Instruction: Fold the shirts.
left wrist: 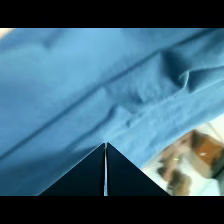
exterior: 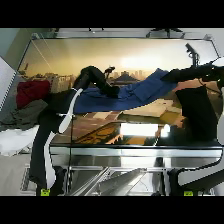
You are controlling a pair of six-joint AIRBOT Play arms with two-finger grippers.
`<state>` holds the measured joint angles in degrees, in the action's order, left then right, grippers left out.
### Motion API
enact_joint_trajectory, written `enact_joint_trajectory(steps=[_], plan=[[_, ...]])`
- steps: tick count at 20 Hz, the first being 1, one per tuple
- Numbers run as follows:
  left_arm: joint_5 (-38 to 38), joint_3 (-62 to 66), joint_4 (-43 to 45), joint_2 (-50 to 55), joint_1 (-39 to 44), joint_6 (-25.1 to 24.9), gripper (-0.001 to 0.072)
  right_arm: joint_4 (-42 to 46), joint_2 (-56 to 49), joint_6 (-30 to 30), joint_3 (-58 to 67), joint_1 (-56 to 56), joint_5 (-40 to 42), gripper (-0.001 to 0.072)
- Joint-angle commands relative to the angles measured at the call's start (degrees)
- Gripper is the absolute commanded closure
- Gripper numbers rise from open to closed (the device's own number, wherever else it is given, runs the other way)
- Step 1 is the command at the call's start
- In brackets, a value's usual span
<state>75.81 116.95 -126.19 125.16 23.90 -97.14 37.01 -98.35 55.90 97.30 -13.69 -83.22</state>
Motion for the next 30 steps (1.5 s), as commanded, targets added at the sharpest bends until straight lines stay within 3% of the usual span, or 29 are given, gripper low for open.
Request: enact_joint_trajectory(steps=[1, 4, 8, 10, 16, 18, 19, 20, 21, 24, 30], plan=[[-5.51, 1.84, -3.02, 3.32, 5.07, 0.83, 0.0686, -0.15, 2.27, 2.69, 5.38, -0.79, -5.42, 0.0693], [-7.76, 1.57, -6.4, 1.51, 5.03, 0.79, 0.0687, -0.22, 2.86, 3.39, 5.77, -0.2, -6.05, 0.0693], [0.83, 1.57, -6.93, -11.8, -3.61, -2.16, 0.0687, -5.68, 4.04, 5.9, 5.75, 3.52, -6.8, 0.0693], [4.92, 1.51, -6.95, -20.17, -10.27, -2.23, 0.0687, -7.91, 3.85, 6.84, 5.68, 9.77, -3.02, 0.0693], [8.39, -4.35, -6.93, -36.68, -25.57, -1.42, 0.0687, -7.93, -6.8, 7.78, 5.62, 39.78, 28.94, 0.0692], [8.33, -9.2, -6.93, -40.15, -27.82, -2.93, 0.0686, -7.93, -13.9, 6.69, 5.62, 49.44, 45.68, 0.0683], [8.31, -11.56, -6.88, -41.42, -28.26, -3.04, 0.0687, -7.96, -16.96, 6.71, 5.64, 52.98, 52.83, 0.0571], [8.28, -14.1, -6.88, -42.53, -28.48, -3.19, 0.0687, -8.2, -19.67, 6.95, 5.64, 55.87, 56.83, 0.0265], [8.28, -16.55, -6.91, -43.39, -28.46, -3.34, 0.0687, -8.13, -21.44, 6.93, 5.64, 57.37, 57.51, 0.0187], [10.03, -21.53, -6.91, -43.89, -28.46, -4.33, 0.0686, -7.69, -22.14, 6.95, 5.64, 55.19, 52.11, 0.0368], [9.9, -26.88, -6.99, -43.85, -28.46, -5.51, 0.0687, -7.58, -14.8, 8.11, 5.64, 37.57, 21.99, 0.0369]])
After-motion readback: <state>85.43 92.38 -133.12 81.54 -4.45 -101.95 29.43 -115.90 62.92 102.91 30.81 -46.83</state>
